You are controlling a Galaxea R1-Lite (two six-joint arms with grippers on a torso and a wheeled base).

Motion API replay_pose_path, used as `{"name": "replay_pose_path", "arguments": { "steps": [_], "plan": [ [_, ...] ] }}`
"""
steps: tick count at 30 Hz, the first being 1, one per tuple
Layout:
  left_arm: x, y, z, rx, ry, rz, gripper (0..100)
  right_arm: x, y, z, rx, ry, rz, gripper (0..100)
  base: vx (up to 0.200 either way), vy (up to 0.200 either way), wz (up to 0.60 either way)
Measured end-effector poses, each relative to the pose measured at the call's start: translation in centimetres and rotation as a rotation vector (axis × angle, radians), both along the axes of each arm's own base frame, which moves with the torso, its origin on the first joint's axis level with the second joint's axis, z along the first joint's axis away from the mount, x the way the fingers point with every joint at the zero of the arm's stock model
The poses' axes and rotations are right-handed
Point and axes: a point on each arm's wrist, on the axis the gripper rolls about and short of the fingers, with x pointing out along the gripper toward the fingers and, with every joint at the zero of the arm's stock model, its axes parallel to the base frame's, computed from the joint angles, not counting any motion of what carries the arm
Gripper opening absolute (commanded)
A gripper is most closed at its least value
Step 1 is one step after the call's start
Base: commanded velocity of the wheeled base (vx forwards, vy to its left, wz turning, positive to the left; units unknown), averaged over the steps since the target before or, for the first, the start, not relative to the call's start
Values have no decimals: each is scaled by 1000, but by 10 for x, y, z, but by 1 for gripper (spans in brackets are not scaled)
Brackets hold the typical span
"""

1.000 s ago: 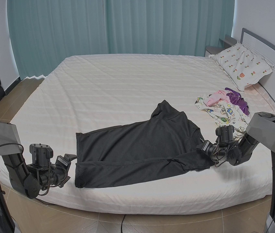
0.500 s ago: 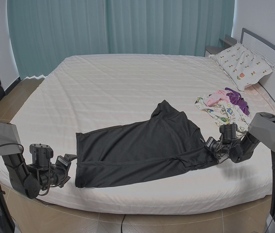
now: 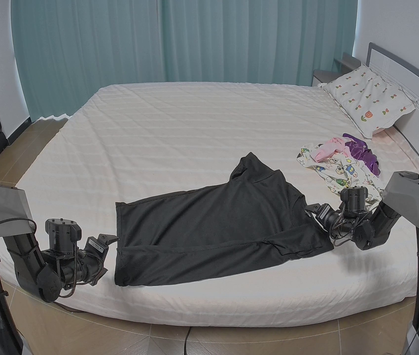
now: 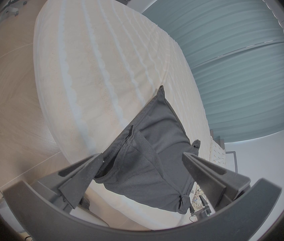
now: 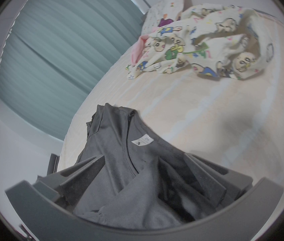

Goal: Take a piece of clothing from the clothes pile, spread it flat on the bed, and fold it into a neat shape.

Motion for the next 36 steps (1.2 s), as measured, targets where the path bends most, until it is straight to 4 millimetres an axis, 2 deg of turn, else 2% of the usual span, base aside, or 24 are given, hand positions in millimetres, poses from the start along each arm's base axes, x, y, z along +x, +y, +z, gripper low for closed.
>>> {"name": "replay_pose_path", "arguments": {
  "steps": [3,8,21,36],
  "plan": [
    [0,0,0,0,0,0,100,-7,-3,3,50,21,-38,100,0,0,0],
    [-1,0,0,2,3,0,100,-15,-2,11,146,41,-96,100,200,0,0],
    [-1,0,0,-2,2,-4,100,-29,-1,17,180,-14,-97,100,200,0,0],
    [1,1,1,39,-14,-18,100,-35,2,13,174,4,-88,100,0,0,0]
  ]
}}
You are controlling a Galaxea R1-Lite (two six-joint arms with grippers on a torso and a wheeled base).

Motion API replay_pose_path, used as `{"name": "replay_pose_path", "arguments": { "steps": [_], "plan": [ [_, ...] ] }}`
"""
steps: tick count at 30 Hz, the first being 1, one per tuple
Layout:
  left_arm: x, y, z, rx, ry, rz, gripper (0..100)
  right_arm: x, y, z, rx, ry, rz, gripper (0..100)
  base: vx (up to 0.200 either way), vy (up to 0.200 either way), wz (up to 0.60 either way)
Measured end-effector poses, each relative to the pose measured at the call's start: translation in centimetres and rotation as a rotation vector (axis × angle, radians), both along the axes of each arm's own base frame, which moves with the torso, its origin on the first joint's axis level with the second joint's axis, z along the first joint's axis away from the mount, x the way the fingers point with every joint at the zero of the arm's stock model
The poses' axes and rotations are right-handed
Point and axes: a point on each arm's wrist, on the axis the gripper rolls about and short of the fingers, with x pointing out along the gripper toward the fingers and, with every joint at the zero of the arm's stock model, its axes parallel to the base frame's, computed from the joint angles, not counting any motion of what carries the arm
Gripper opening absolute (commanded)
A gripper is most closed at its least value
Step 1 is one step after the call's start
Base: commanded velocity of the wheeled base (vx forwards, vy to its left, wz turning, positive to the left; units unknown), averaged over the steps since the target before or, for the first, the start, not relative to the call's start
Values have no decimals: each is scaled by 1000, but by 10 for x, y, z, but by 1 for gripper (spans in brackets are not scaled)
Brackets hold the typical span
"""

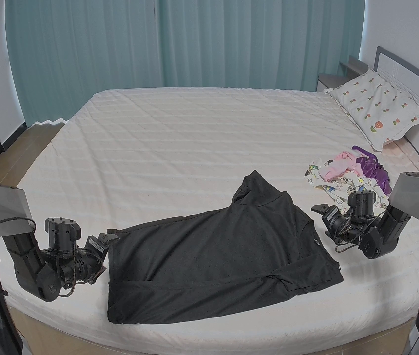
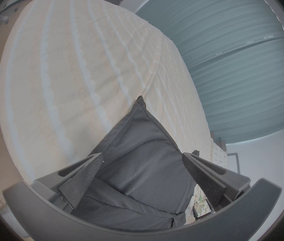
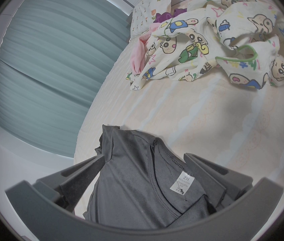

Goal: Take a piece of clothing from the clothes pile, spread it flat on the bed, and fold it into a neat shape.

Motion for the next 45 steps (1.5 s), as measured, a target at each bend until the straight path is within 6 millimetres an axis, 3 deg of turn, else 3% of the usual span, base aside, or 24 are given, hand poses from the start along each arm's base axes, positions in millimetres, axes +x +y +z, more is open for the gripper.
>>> {"name": "replay_pose_path", "arguments": {
  "steps": [12,17,25,34,35,45],
  "plan": [
    [14,4,2,152,-50,-21,100,-2,2,-1,-3,6,7,100,0,0,0],
    [35,8,1,227,-98,-33,100,-3,4,-1,-3,9,11,100,0,0,0],
    [72,15,-18,316,-126,-55,100,-3,5,-2,-5,10,12,100,0,0,0],
    [97,14,-34,335,-87,-76,100,-3,5,-2,-4,12,13,100,0,0,0],
    [101,14,-35,337,-87,-78,0,-3,5,-3,-4,12,14,100,0,0,0],
    [126,25,-45,401,-77,-13,0,-3,4,-3,-4,13,11,100,0,0,0]
  ]
}}
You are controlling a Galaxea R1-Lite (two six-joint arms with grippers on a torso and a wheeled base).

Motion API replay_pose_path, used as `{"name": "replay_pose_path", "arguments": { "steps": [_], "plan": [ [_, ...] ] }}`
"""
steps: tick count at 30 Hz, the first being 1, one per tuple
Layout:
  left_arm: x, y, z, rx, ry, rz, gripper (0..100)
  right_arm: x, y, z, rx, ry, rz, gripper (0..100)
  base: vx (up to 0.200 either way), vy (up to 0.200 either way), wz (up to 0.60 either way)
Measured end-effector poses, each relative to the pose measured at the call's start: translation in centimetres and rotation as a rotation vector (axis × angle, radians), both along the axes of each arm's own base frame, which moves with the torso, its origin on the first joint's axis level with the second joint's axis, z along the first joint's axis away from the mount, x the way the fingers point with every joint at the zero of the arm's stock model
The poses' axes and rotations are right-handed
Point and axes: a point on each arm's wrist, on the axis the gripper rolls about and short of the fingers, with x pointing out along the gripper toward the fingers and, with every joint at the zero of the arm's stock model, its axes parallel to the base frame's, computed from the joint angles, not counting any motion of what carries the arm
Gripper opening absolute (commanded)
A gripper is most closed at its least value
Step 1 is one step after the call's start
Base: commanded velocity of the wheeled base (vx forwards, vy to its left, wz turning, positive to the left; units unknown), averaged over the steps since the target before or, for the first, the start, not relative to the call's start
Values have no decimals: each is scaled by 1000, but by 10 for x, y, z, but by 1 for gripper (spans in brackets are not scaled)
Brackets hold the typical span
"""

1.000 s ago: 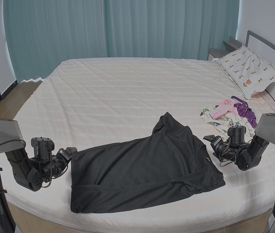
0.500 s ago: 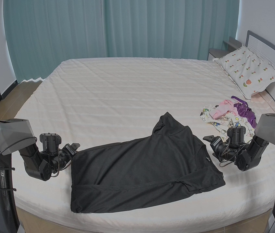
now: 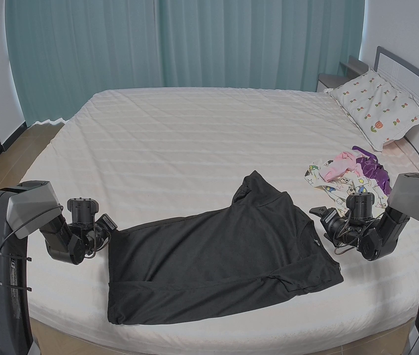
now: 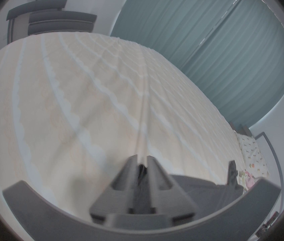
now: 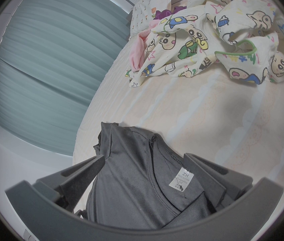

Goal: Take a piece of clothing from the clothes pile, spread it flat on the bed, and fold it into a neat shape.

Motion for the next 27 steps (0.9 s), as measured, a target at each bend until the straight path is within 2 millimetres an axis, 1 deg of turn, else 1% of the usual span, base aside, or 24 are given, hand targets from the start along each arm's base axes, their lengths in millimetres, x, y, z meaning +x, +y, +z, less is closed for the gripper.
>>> {"name": "replay_pose_path", "arguments": {
  "steps": [7,10,22,27],
  "plan": [
    [8,21,2,15,-27,73,0,0,0,-1,0,2,1,100,0,0,0],
    [10,27,2,15,-32,86,0,0,1,-1,-1,4,1,100,0,0,0],
    [19,30,-1,15,-46,93,0,0,1,-2,-1,6,1,100,0,0,0],
    [27,37,-1,15,-40,106,0,0,1,-3,-1,7,1,100,0,0,0]
  ]
}}
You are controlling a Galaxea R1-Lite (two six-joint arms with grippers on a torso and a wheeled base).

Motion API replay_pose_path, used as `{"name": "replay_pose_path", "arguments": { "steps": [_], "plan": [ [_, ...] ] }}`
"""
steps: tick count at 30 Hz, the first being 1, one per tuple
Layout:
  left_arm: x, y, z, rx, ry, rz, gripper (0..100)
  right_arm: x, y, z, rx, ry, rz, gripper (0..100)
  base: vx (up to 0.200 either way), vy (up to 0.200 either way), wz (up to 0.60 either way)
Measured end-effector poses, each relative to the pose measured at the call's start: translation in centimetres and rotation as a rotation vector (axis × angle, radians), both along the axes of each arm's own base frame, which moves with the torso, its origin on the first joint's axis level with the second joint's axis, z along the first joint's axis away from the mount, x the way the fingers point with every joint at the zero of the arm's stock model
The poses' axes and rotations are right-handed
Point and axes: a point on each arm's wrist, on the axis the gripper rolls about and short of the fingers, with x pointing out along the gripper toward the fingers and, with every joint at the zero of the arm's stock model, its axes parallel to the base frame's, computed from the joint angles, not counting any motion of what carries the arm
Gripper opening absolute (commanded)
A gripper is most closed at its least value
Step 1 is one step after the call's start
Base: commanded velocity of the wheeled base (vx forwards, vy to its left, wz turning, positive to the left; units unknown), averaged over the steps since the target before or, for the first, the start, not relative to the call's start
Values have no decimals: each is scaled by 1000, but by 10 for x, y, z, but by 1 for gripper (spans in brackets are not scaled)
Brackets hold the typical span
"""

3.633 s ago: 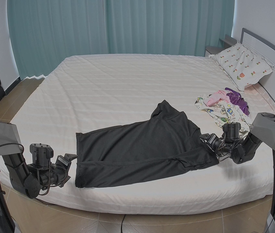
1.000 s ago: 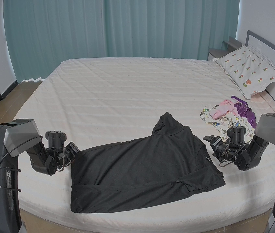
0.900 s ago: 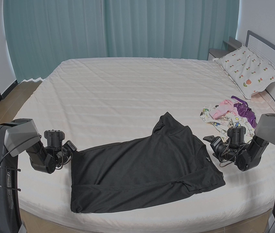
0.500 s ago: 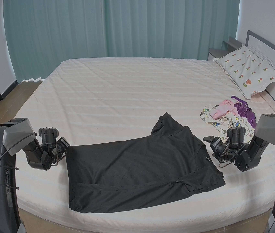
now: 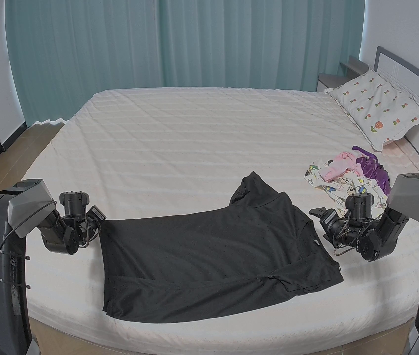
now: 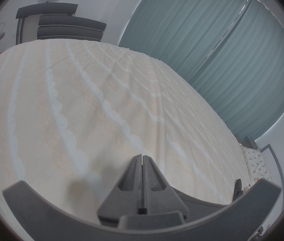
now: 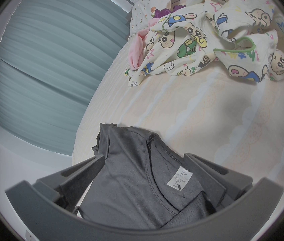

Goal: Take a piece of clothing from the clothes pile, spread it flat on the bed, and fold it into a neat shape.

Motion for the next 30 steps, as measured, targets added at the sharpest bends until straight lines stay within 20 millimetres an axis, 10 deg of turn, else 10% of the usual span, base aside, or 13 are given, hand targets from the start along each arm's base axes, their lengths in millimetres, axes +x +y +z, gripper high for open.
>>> {"name": "replay_pose_path", "arguments": {
  "steps": [10,11,22,30],
  "plan": [
    [6,7,-4,0,-1,15,0,0,0,0,0,-2,0,100,0,0,0],
    [6,7,-5,-1,5,15,100,0,0,0,0,-2,0,100,0,0,0],
    [-1,13,-4,-25,39,36,100,0,0,0,0,0,0,100,0,0,0],
    [-49,6,11,-151,120,-25,100,0,0,0,0,0,1,100,0,0,0]
  ]
}}
